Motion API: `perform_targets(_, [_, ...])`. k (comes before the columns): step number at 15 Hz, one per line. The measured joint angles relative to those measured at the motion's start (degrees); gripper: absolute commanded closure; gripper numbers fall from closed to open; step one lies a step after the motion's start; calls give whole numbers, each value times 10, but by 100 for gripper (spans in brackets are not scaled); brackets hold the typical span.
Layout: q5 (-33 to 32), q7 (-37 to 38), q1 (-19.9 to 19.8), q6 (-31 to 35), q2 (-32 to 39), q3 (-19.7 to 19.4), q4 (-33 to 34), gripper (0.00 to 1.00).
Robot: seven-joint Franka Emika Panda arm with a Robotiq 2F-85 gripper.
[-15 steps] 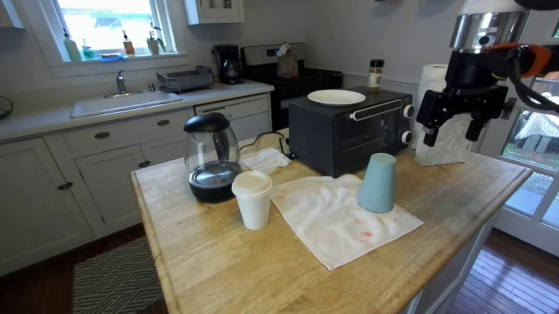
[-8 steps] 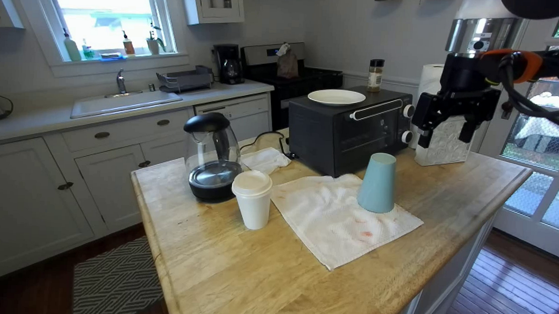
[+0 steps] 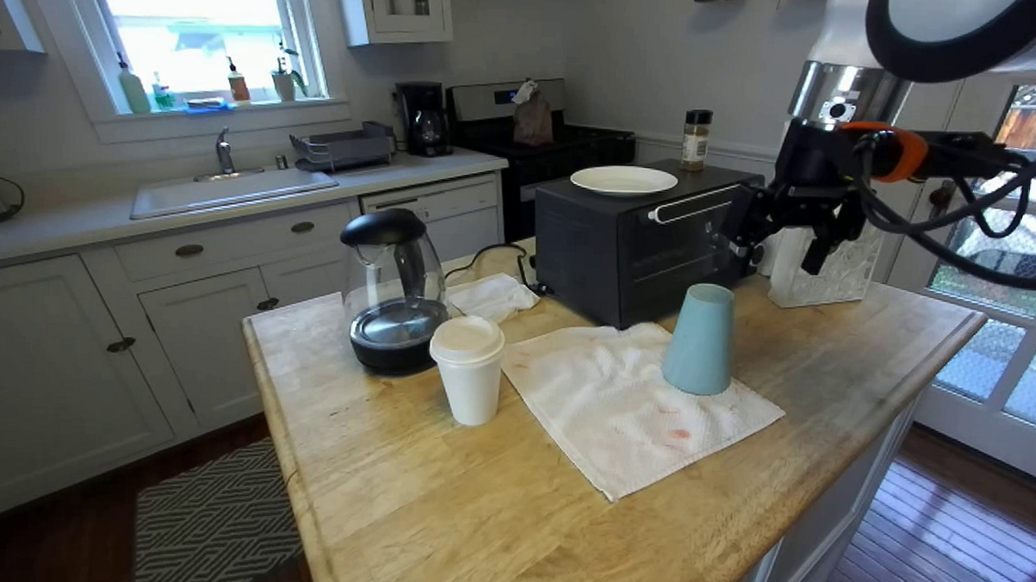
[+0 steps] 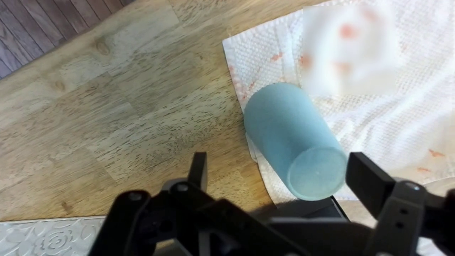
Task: Flip the blue cup over
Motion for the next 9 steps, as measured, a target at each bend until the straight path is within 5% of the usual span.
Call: perform_targets(9, [75,-19,7,-6,78,-2,66,0])
